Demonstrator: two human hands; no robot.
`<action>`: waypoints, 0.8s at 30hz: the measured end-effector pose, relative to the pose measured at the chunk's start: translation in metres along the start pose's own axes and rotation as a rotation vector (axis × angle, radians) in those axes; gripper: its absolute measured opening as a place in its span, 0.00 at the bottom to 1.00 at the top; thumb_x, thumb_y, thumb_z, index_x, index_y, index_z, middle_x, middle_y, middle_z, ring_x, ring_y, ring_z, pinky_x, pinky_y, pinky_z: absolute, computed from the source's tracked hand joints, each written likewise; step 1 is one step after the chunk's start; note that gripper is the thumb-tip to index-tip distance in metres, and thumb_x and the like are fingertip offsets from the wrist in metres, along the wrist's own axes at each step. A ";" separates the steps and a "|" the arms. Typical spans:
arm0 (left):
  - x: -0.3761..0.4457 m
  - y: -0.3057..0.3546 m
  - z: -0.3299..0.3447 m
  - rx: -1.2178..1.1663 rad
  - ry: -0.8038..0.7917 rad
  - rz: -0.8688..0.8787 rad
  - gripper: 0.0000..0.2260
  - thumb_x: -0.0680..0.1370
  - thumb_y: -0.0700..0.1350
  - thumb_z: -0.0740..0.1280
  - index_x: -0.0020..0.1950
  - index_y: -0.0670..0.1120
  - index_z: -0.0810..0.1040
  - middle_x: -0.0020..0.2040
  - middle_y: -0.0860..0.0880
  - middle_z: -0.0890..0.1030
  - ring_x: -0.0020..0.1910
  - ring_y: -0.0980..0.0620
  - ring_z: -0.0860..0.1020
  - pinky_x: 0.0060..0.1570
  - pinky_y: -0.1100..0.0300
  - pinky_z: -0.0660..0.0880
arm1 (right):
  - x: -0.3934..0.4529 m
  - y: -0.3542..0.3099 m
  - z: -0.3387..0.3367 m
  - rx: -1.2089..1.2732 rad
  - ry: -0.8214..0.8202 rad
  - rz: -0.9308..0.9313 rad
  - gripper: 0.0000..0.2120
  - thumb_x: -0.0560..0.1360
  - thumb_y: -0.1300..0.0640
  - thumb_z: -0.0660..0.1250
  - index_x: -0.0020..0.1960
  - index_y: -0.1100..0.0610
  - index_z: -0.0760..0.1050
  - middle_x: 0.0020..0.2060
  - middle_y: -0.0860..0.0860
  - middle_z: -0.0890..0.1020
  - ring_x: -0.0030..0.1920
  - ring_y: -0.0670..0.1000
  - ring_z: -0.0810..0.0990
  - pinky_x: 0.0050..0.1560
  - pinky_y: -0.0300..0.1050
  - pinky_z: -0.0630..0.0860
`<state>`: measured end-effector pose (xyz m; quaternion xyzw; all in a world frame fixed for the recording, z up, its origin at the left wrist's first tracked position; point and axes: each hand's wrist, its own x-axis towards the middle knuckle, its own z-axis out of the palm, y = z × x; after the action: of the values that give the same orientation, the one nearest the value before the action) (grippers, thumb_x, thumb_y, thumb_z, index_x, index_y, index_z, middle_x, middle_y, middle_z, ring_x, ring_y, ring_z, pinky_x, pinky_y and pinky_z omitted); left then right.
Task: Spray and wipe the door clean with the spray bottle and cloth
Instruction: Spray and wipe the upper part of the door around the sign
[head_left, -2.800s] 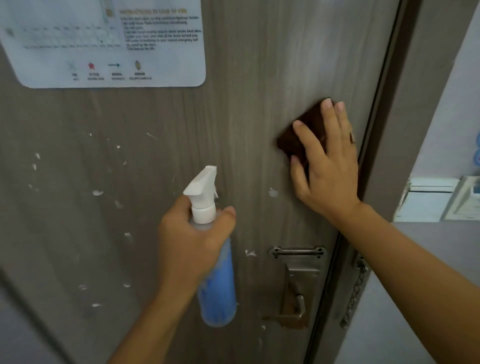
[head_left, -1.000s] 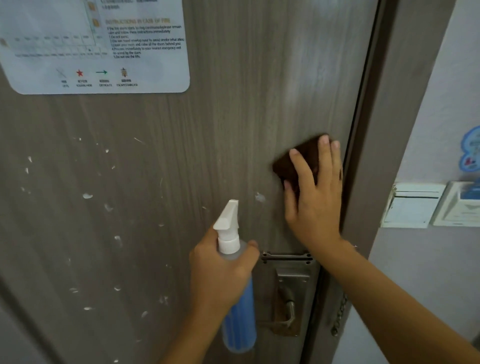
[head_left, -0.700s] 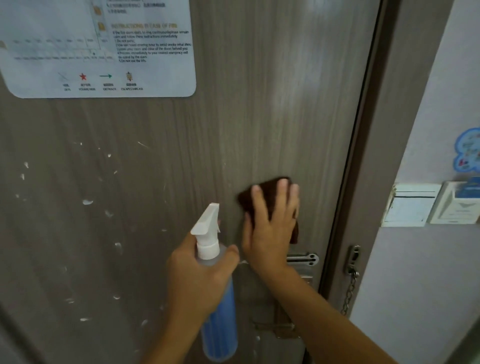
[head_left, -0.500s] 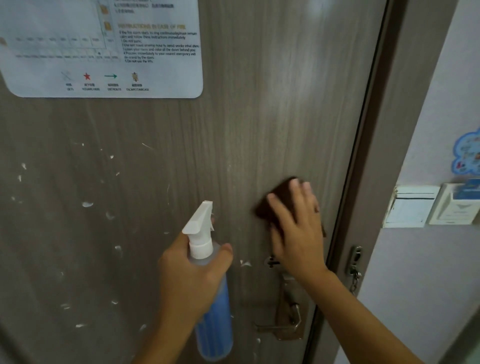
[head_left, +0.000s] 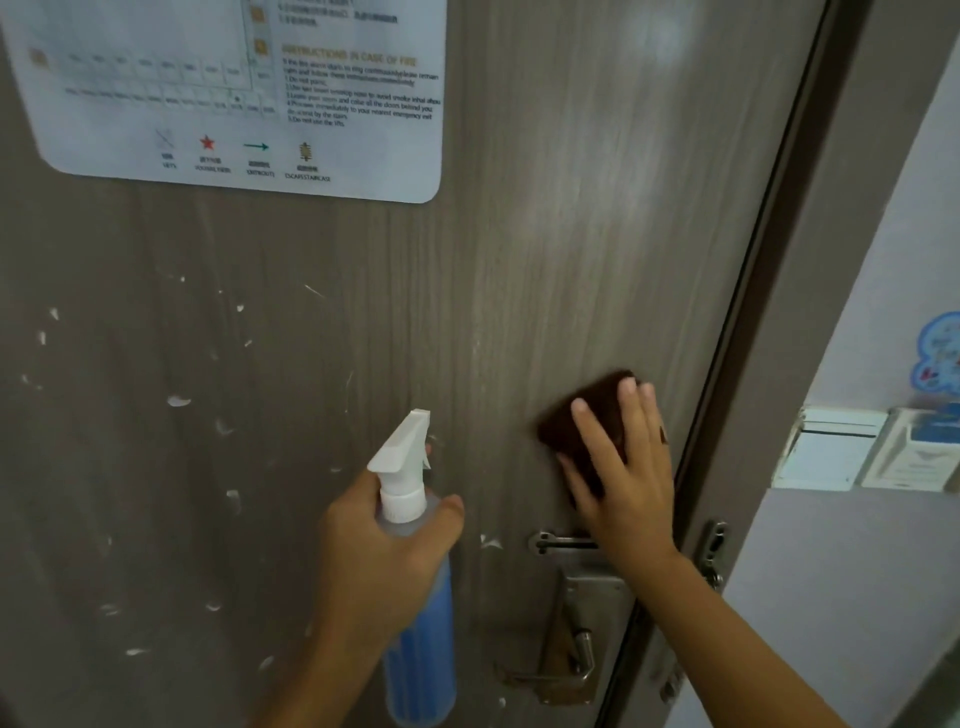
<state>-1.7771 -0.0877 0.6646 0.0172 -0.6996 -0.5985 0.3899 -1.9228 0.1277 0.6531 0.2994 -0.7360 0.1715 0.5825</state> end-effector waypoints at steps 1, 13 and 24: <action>0.001 0.000 0.000 -0.001 0.001 0.000 0.11 0.64 0.58 0.74 0.43 0.57 0.81 0.34 0.50 0.82 0.33 0.52 0.83 0.35 0.65 0.78 | 0.009 0.000 0.002 0.012 0.051 0.065 0.23 0.84 0.51 0.66 0.76 0.56 0.67 0.80 0.62 0.58 0.81 0.66 0.55 0.77 0.68 0.63; 0.006 0.005 -0.007 -0.012 0.050 0.014 0.12 0.64 0.58 0.74 0.42 0.56 0.80 0.35 0.51 0.82 0.33 0.55 0.82 0.35 0.66 0.78 | 0.067 -0.041 0.021 -0.036 -0.052 -0.306 0.22 0.83 0.53 0.67 0.75 0.57 0.74 0.78 0.62 0.64 0.81 0.65 0.58 0.80 0.61 0.57; 0.007 0.005 -0.027 -0.024 0.113 -0.006 0.17 0.62 0.60 0.74 0.41 0.49 0.80 0.36 0.51 0.83 0.36 0.54 0.84 0.36 0.68 0.79 | 0.138 -0.062 0.019 0.040 0.163 0.098 0.20 0.83 0.55 0.67 0.73 0.57 0.74 0.80 0.63 0.62 0.81 0.66 0.55 0.78 0.65 0.60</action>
<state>-1.7636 -0.1120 0.6721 0.0485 -0.6691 -0.6061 0.4273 -1.9173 0.0359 0.7746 0.2595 -0.6963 0.2382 0.6254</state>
